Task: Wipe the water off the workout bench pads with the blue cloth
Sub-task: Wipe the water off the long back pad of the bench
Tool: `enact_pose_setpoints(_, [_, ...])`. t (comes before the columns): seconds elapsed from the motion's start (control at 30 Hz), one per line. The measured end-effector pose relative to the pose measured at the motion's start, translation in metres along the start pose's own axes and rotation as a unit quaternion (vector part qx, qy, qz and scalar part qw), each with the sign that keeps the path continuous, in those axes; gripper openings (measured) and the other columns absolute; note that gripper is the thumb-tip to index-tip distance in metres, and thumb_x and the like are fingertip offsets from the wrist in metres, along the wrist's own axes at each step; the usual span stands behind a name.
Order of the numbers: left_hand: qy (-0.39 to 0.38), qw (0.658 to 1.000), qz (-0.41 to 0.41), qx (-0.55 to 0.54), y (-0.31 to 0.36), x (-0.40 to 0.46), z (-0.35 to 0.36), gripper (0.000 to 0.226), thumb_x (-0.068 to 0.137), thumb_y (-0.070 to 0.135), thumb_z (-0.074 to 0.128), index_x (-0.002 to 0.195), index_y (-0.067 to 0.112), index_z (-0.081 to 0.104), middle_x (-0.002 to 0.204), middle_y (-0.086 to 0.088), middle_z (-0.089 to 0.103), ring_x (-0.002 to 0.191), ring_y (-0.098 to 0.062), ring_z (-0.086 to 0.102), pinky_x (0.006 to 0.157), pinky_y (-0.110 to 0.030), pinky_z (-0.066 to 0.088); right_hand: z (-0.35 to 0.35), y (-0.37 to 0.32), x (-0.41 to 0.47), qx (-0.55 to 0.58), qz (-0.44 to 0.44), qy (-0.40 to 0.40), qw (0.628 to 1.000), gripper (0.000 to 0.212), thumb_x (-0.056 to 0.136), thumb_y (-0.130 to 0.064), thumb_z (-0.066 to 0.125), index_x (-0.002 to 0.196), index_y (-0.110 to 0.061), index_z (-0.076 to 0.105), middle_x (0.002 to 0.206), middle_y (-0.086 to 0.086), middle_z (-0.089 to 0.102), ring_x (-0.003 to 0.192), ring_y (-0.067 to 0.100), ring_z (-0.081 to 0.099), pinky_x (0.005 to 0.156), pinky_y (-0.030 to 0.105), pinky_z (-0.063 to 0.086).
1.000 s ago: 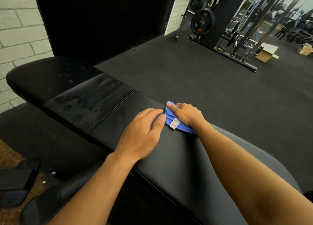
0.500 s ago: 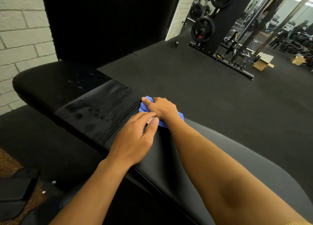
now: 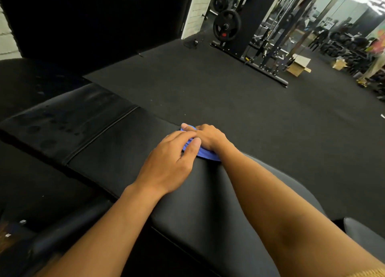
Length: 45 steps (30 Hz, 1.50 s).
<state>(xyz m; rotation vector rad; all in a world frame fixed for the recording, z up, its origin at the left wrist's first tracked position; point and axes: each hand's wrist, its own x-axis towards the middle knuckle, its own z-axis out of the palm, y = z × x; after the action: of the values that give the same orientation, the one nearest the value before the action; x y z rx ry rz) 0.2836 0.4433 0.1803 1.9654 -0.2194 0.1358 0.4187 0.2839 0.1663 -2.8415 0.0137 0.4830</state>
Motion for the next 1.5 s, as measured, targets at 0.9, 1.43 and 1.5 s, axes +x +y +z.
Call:
enact_pose_setpoints(0.9, [-0.206,0.969,0.102,0.090,0.112,-0.070,0.193,0.046,0.105,0.045,0.043,0.144,0.023,0.053,0.148,0.011,0.051,0.146,-0.008,0.033,0.113,-0.020,0.022,-0.036,0.288,-0.169,0.149,0.301,0.085,0.938,0.095,0.076,-0.091,0.032,0.140,-0.025,0.056,0.146,0.004,0.053,0.130,0.031,0.052,0.096,0.041,0.040])
enact_pose_setpoints(1.43, [-0.194,0.970,0.137,0.046,0.121,-0.124,0.204,0.034,0.104,0.041,0.047,0.129,0.023,0.062,0.130,0.010,0.061,0.133,-0.008,0.045,0.113,-0.028,0.033,0.006,0.274,-0.253,0.211,0.354,0.156,0.898,0.089,0.087,-0.079,0.038,0.146,-0.012,0.038,0.138,0.011,0.055,0.123,0.033,0.054,0.084,0.039,0.038])
enact_pose_setpoints(1.5, [-0.192,0.970,0.142,0.038,0.123,-0.134,0.205,0.033,0.104,0.041,0.047,0.128,0.023,0.062,0.129,0.011,0.061,0.130,-0.006,0.046,0.108,-0.022,0.033,0.009,0.270,-0.261,0.214,0.356,0.163,0.895,0.087,0.088,-0.077,0.039,0.145,-0.011,0.038,0.137,0.011,0.056,0.123,0.033,0.054,0.084,0.039,0.038])
